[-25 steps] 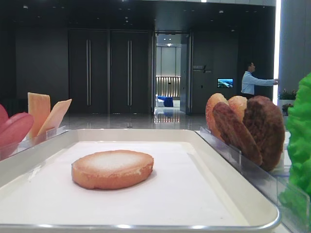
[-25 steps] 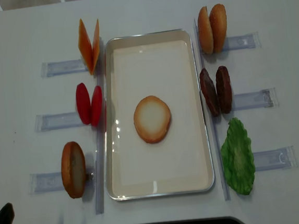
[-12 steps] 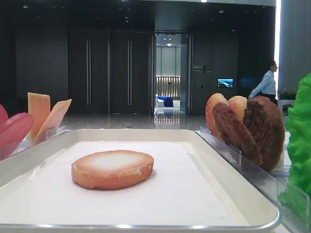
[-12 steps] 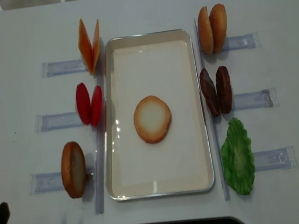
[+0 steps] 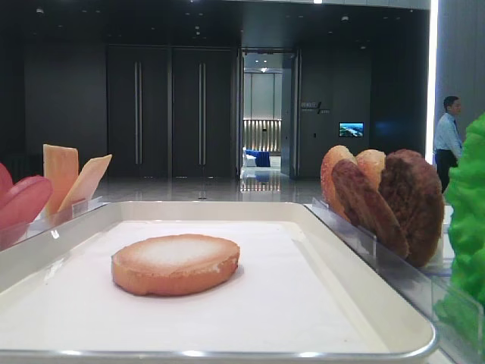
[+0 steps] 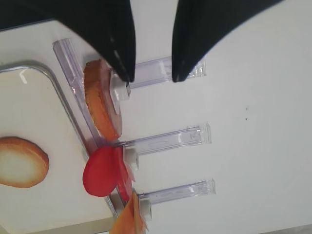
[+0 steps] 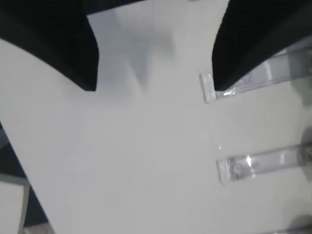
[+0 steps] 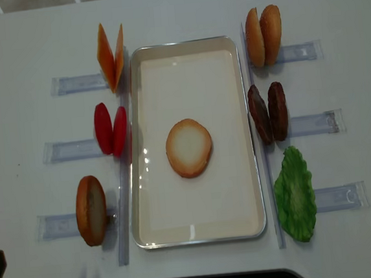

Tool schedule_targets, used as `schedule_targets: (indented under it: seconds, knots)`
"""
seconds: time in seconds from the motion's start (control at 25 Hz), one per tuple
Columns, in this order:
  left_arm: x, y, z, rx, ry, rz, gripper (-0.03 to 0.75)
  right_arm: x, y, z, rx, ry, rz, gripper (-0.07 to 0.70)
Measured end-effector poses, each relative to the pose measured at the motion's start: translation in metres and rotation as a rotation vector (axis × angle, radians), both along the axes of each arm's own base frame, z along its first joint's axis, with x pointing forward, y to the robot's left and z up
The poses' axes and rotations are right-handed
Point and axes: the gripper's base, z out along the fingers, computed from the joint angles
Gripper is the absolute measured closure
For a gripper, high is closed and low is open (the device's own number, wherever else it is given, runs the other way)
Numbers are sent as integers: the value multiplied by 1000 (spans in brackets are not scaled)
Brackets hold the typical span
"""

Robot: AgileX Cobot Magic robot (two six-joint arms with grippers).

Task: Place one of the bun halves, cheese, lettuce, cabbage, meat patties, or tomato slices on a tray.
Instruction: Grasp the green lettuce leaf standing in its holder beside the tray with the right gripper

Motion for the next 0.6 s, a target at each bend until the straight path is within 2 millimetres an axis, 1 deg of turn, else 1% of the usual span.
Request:
schedule_targets:
  seconds: [0.16,0.2,0.28,0.36,0.44,0.6]
  knots:
    - [0,0,0,1,0,0,553,52,-7,2,61,271,8,160]
    - [0,0,0,1,0,-1,561,70,-9,-5,80,378,9,160]
    - [0,0,0,1,0,-1,578,90,-13,-6,91,465,17,160]
    - [0,0,0,1,0,-1,595,106,-15,-6,98,505,17,160]
    - [0,0,0,1,0,-1,605,113,-16,-4,102,511,17,160]
    - [0,0,0,1,0,-1,610,117,-11,1,129,493,26,162]
